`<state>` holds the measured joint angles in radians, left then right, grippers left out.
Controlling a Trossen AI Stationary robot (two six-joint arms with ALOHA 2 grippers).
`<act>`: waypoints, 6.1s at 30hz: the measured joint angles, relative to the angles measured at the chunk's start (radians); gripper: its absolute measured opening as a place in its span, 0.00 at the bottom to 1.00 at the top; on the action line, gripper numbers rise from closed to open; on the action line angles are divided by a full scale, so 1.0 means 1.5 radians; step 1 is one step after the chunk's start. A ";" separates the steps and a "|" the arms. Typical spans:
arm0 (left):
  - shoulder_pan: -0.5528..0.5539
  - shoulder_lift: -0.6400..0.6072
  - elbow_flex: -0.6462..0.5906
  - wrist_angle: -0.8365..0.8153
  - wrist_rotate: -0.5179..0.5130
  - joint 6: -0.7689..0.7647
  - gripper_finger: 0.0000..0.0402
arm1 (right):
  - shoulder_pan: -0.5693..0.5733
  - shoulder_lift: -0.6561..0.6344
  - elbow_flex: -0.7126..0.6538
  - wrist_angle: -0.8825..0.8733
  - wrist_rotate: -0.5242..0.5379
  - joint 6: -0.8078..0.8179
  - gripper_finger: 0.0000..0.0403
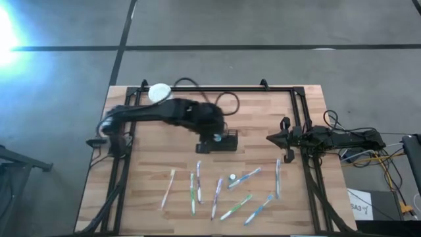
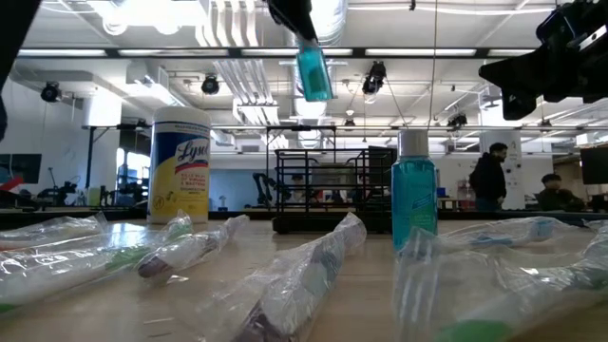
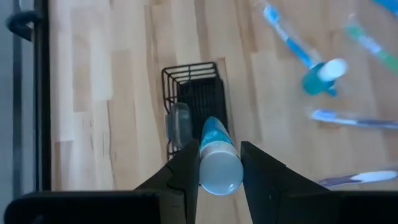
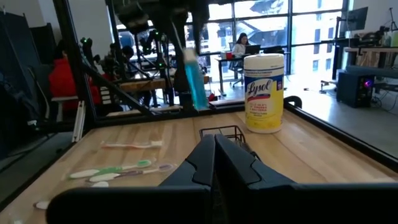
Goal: Pick & Place toothbrushing station
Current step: Put the left mouthwash into the black mesh organizer, then put the mouthwash into the black mesh organizer
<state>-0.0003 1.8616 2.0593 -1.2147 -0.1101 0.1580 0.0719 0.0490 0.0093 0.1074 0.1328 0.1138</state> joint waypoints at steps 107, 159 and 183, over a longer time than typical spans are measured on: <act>-0.032 -0.399 -0.630 0.543 0.076 -0.090 0.17 | -0.001 0.000 0.000 -0.029 -0.002 0.036 0.02; -0.039 -0.889 -1.362 1.203 0.031 -0.212 0.01 | 0.000 0.045 0.106 -0.070 -0.030 0.020 0.02; -0.039 -0.891 -1.365 1.174 0.031 -0.236 0.05 | 0.025 0.797 0.874 -0.698 -0.080 0.020 0.03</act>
<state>-0.0582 0.5251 0.0113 0.5461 -0.0635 -0.1963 0.1093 1.2451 1.3200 -0.9399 0.0122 0.1445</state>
